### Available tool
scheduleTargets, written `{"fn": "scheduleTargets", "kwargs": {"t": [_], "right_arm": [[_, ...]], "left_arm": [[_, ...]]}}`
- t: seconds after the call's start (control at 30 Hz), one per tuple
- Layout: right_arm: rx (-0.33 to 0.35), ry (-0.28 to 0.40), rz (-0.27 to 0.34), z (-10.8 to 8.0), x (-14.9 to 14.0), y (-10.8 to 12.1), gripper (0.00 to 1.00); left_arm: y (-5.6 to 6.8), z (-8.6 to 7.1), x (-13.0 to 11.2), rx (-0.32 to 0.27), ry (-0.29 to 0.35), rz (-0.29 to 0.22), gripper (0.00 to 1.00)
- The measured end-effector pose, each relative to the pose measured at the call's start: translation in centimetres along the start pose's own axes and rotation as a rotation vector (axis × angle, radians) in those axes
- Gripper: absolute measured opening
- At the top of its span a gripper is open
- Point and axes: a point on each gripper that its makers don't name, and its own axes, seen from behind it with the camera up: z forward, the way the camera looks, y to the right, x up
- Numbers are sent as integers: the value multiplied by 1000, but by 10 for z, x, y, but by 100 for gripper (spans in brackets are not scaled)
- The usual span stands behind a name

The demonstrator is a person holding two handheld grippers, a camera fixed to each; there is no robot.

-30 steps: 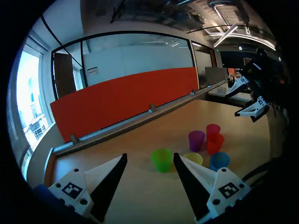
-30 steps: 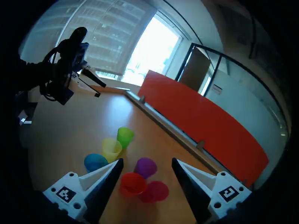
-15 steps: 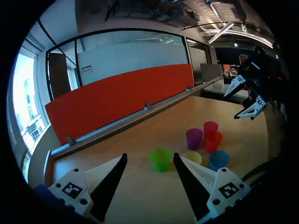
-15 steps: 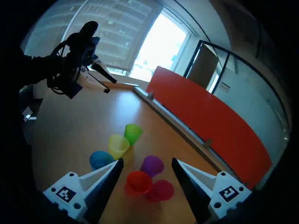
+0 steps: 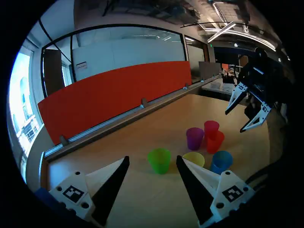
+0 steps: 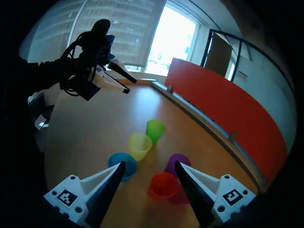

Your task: Pour water

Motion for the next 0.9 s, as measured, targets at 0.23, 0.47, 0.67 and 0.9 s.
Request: {"fn": "scheduleTargets", "kwargs": {"t": [0.23,0.47,0.67,0.9], "right_arm": [[68,-20,31,8,-3,-13,100],[129,-42,64,14,-8,-24,100],[156,-51,58,19,-11,-30,100],[188,-70,69,28,-18,-40,100]], "left_arm": [[0,4,1,-18,1,4,92],[5,7,3,-43,2,26,91],[7,9,5,-49,4,38,92],[4,12,3,-43,-4,32,92]]}}
